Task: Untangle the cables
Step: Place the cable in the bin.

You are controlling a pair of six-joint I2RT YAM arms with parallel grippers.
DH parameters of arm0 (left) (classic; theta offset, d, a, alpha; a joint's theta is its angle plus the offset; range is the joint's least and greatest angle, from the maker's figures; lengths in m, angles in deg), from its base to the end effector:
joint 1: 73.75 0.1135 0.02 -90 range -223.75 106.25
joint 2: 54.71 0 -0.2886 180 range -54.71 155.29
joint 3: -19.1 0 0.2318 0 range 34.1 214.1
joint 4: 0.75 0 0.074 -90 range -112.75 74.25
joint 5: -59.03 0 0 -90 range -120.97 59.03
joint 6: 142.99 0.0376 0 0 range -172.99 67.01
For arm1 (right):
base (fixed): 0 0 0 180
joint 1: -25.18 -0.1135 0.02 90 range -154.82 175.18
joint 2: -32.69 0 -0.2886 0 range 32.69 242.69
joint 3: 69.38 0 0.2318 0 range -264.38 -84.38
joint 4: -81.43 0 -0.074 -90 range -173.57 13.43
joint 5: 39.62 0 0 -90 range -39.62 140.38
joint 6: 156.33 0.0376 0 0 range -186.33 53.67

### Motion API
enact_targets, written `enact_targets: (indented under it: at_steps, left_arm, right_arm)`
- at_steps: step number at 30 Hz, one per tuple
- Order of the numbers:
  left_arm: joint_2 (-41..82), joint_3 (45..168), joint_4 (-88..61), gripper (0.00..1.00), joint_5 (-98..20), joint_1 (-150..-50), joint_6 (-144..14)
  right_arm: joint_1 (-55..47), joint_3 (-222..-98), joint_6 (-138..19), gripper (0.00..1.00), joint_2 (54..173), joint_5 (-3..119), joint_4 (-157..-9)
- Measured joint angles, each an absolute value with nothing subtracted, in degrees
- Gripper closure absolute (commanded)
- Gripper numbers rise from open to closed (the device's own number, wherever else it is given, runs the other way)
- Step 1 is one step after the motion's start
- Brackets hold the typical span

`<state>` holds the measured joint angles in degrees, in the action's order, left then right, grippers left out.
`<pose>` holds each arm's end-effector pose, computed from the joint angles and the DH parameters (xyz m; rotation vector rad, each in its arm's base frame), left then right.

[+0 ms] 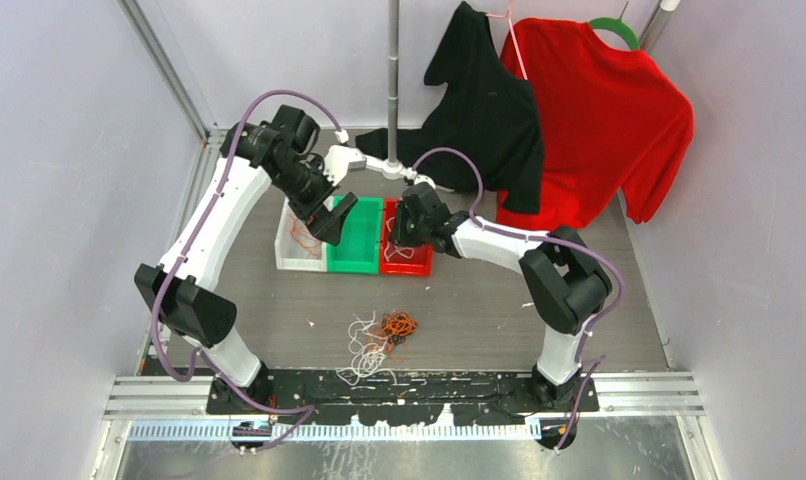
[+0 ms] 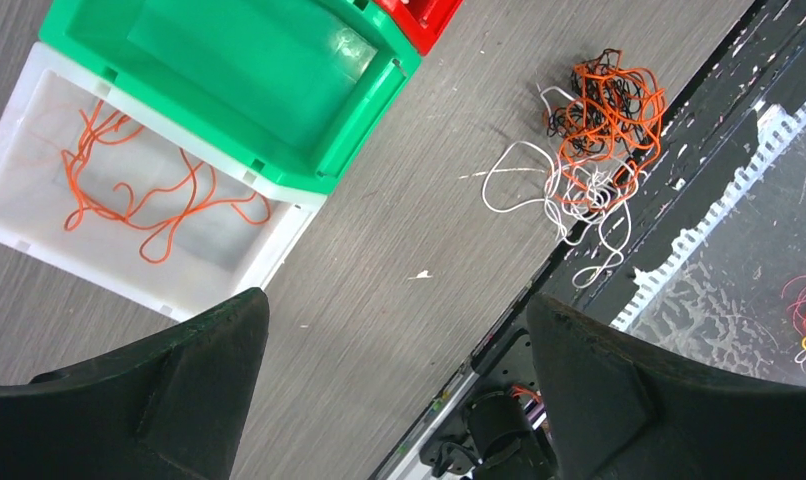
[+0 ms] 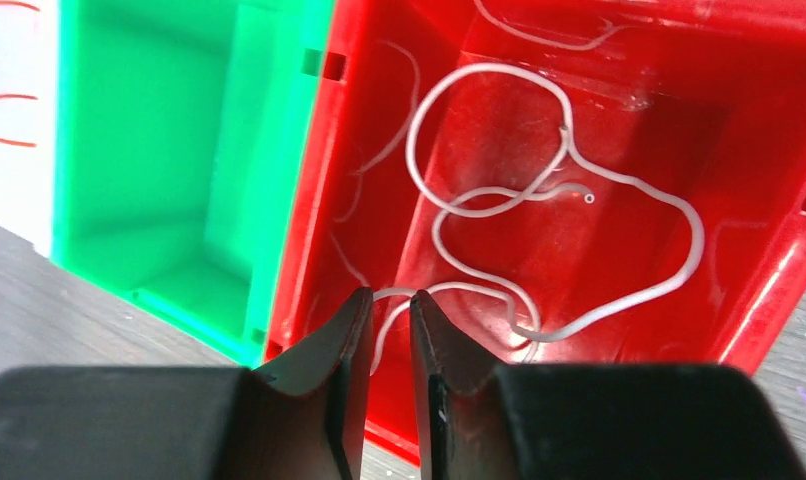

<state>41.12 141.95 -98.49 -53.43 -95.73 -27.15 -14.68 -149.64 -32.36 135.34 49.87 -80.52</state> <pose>0.2651 -0.1225 0.4033 1.1979 2.4733 -0.5293 0.2938 0.2449 0.2344 -0.1167 2.3631 0.6476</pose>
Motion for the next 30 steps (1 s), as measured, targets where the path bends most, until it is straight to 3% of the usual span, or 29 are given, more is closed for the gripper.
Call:
enact_targets:
  at_steps: [5,11,16,21,25,30]
  left_arm:
    - [38.9,141.7,-99.0,0.0,-53.2,-94.7,-26.8]
    - [32.5,137.3,-98.7,0.0,-52.4,-93.9,-25.8]
    - [28.7,133.0,-98.4,0.0,-51.9,-93.9,-25.7]
    - [25.4,127.7,-97.8,0.0,-52.0,-93.9,-25.5]
    - [24.2,126.1,-97.8,0.0,-52.1,-93.9,-25.6]
    - [24.0,125.2,-97.7,0.0,-52.3,-93.9,-26.1]
  right_arm:
    - [-14.7,-151.8,-34.8,0.73,136.9,46.8,-74.8]
    - [-14.9,-156.2,-38.2,0.45,134.1,41.3,-67.0]
    - [-17.6,-157.0,-40.4,0.24,122.5,36.8,-62.1]
    - [-26.3,-155.5,-40.7,0.26,111.8,32.8,-60.3]
    - [-34.5,-147.2,-39.0,0.28,106.3,32.5,-60.0]
    - [-42.2,-136.0,-36.4,0.36,105.1,34.2,-58.9]
